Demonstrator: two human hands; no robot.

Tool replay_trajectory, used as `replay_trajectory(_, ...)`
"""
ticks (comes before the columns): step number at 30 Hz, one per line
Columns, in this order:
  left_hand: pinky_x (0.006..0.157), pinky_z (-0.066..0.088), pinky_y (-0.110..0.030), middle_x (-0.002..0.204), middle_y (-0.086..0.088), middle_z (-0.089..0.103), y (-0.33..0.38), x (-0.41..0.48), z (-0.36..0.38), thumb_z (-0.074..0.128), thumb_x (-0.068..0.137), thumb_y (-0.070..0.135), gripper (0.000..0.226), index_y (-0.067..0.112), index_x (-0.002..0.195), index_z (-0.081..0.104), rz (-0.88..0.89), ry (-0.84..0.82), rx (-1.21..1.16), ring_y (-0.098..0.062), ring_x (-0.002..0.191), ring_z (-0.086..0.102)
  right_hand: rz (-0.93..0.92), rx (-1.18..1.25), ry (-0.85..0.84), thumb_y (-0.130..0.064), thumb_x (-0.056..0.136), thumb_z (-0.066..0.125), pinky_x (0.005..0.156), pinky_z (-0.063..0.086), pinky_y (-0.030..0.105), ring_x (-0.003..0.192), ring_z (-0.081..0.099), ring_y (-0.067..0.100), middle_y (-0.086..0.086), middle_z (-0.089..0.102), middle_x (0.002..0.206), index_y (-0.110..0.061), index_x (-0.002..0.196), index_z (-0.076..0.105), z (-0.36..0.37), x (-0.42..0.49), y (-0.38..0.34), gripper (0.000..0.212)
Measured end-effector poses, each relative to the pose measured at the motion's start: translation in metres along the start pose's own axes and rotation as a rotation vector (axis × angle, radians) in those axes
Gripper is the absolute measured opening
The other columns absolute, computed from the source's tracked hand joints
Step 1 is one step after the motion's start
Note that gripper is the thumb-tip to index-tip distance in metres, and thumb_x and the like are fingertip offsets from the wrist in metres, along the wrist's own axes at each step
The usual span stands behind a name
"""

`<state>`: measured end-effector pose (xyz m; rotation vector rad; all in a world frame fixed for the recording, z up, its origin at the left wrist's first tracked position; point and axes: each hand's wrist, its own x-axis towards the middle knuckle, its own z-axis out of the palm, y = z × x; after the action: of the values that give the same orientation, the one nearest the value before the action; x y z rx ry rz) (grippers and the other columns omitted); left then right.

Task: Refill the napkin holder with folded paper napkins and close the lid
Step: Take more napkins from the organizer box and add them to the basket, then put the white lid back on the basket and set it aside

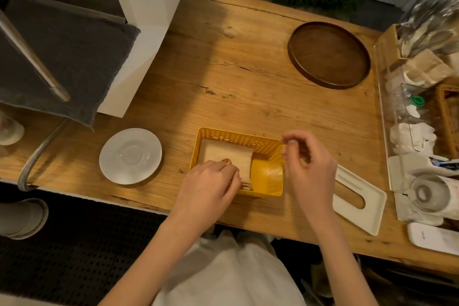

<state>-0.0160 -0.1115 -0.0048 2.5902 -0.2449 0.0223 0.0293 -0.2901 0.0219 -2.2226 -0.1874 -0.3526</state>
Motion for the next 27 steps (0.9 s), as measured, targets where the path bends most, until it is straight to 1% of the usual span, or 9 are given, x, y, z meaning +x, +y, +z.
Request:
replay_trajectory(3,0.068,0.056,-0.029,0.091,0.007,0.072,0.000,0.001,-0.004,0.040,0.095,0.032,0.034,0.020,0.102,0.071,-0.001,0.043,-0.071,-0.008,0.084,0.066,0.047,-0.026,0.004,-0.001,0.093,0.055,0.072,0.051,0.016,0.082,0.066,0.011,-0.005,0.067,0.089,-0.022,0.099,0.063,-0.019,-0.001,0.024,0.023)
replay_trajectory(5,0.074,0.055,-0.026,0.097,0.007,0.072,-0.002,0.001,-0.007,0.043,0.095,0.032,0.033,0.019,0.106,0.071,0.002,0.076,-0.135,-0.006,0.091,0.065,0.102,-0.062,-0.013,-0.006,0.094,0.057,0.079,0.051,0.019,0.089,0.066,0.010,-0.005,0.068,0.094,-0.024,0.101,0.062,-0.032,-0.006,0.039,0.020)
replay_trajectory(7,0.076,0.053,-0.022,0.099,0.007,0.072,-0.005,0.000,-0.011,0.044,0.095,0.032,0.033,0.017,0.106,0.071,0.009,0.126,-0.202,-0.003,0.094,0.064,0.165,-0.130,-0.086,-0.017,0.092,0.063,0.088,0.048,0.023,0.101,0.061,0.009,-0.005,0.066,0.106,-0.025,0.112,0.061,-0.045,-0.010,0.057,0.022)
replay_trajectory(10,0.075,0.053,-0.024,0.096,0.005,0.072,-0.012,0.000,-0.014,0.046,0.095,0.029,0.031,0.013,0.104,0.071,0.006,0.218,-0.226,-0.004,0.092,0.063,0.254,-0.329,-0.332,-0.039,0.080,0.074,0.102,0.034,0.032,0.126,0.045,0.018,-0.001,0.051,0.135,-0.025,0.138,0.043,-0.066,-0.013,0.090,0.067)
replay_trajectory(12,0.078,0.053,-0.025,0.096,0.003,0.071,-0.019,0.001,-0.014,0.047,0.095,0.027,0.029,0.012,0.103,0.071,-0.012,0.260,-0.205,-0.006,0.093,0.062,0.304,-0.446,-0.467,-0.056,0.070,0.074,0.112,0.028,0.041,0.138,0.031,0.024,0.002,0.036,0.150,-0.028,0.147,0.029,-0.077,-0.016,0.111,0.094)
replay_trajectory(15,0.091,0.050,-0.030,0.104,0.001,0.070,-0.027,0.002,-0.012,0.049,0.095,0.023,0.026,0.011,0.105,0.070,-0.036,0.287,-0.175,-0.009,0.104,0.060,0.342,-0.565,-0.589,-0.079,0.057,0.059,0.118,0.020,0.049,0.146,0.017,0.026,0.001,0.022,0.159,-0.034,0.149,0.021,-0.086,-0.021,0.134,0.109)
replay_trajectory(18,0.105,0.042,-0.028,0.118,-0.001,0.066,-0.032,0.002,-0.010,0.052,0.094,0.018,0.027,0.010,0.113,0.068,-0.065,0.308,-0.172,-0.012,0.120,0.055,0.406,-0.607,-0.664,-0.067,0.059,0.075,0.119,0.016,0.046,0.147,0.015,0.026,0.002,0.018,0.160,-0.036,0.150,0.018,-0.085,-0.026,0.144,0.112)
replay_trajectory(22,0.110,0.030,-0.016,0.139,0.000,0.051,-0.035,0.003,-0.007,0.050,0.098,0.018,0.037,0.011,0.134,0.053,-0.128,0.292,-0.204,-0.007,0.132,0.042,0.394,-0.609,-0.627,-0.054,0.062,0.083,0.118,0.017,0.046,0.146,0.014,0.026,0.004,0.019,0.159,-0.038,0.150,0.018,-0.082,-0.031,0.148,0.111)
replay_trajectory(27,0.109,0.040,-0.043,0.148,0.001,0.044,-0.040,0.002,0.002,0.040,0.101,0.033,0.050,0.019,0.148,0.033,-0.304,0.219,-0.378,-0.013,0.135,0.041,0.398,-0.571,-0.638,-0.056,0.060,0.083,0.118,0.015,0.049,0.147,0.012,0.027,0.002,0.016,0.160,-0.045,0.149,0.013,-0.084,-0.023,0.150,0.113)
